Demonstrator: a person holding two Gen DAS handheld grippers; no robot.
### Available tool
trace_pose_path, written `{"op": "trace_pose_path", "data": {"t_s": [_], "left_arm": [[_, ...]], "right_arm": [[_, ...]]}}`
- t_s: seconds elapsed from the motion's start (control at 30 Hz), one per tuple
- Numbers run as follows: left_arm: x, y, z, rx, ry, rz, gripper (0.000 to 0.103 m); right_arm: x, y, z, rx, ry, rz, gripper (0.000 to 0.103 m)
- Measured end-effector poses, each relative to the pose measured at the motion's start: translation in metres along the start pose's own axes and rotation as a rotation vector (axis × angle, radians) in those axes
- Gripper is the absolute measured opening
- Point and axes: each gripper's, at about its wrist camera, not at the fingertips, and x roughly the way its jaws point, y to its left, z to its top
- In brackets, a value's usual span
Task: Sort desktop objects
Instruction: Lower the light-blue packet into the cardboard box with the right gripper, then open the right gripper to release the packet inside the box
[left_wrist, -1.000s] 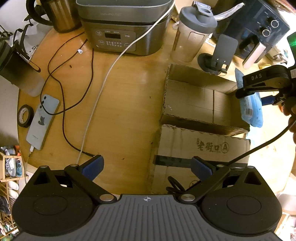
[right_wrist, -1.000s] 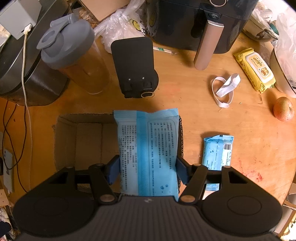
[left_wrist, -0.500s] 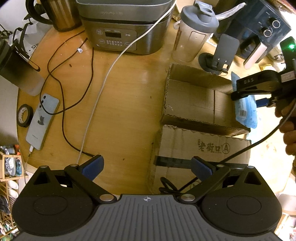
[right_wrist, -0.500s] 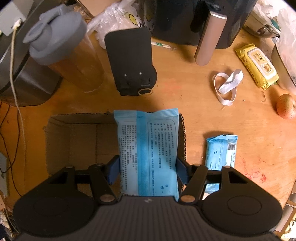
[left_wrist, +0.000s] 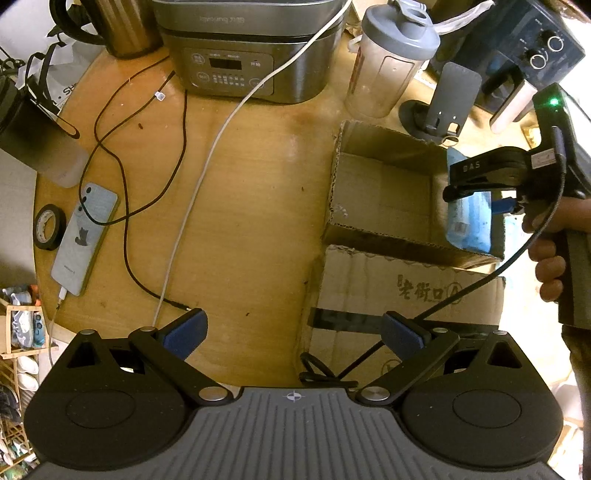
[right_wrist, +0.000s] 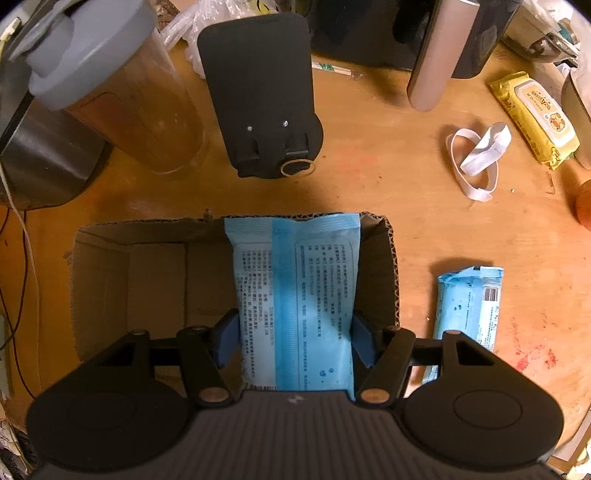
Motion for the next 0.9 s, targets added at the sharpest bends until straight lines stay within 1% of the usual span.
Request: {"op": "trace_pose_path", "data": {"t_s": [0.53, 0.6, 0.63, 0.67, 0.7, 0.77, 0.9], "left_arm": [[0.002, -0.003, 0.002, 0.004, 0.011, 0.007, 0.103], [0.003, -0.004, 0.002, 0.003, 0.011, 0.008, 0.103], [0.003, -0.004, 0.002, 0.003, 0.012, 0.008, 0.103], [0.003, -0.004, 0.002, 0.003, 0.012, 0.008, 0.103], [0.003, -0.005, 0.003, 0.004, 0.012, 0.008, 0.103], [0.003, -0.005, 0.003, 0.004, 0.013, 0.009, 0.103], [0.003, -0.007, 0.003, 0.005, 0.013, 0.007, 0.103]], "right_arm": [[0.024, -0.003, 0.003, 0.004, 0.018, -0.029, 0.063], [0.025, -0.004, 0.004, 0.003, 0.019, -0.032, 0.067], [0.025, -0.003, 0.004, 0.001, 0.014, -0.028, 0.079], [0.025, -0.003, 0.004, -0.001, 0.009, -0.024, 0.084], [0.024, -0.003, 0.004, -0.002, 0.004, -0.02, 0.084], [0.022, -0.001, 0.004, -0.007, -0.006, -0.014, 0.091], [0.018, 0.003, 0.003, -0.016, -0.022, -0.008, 0.098]]}}
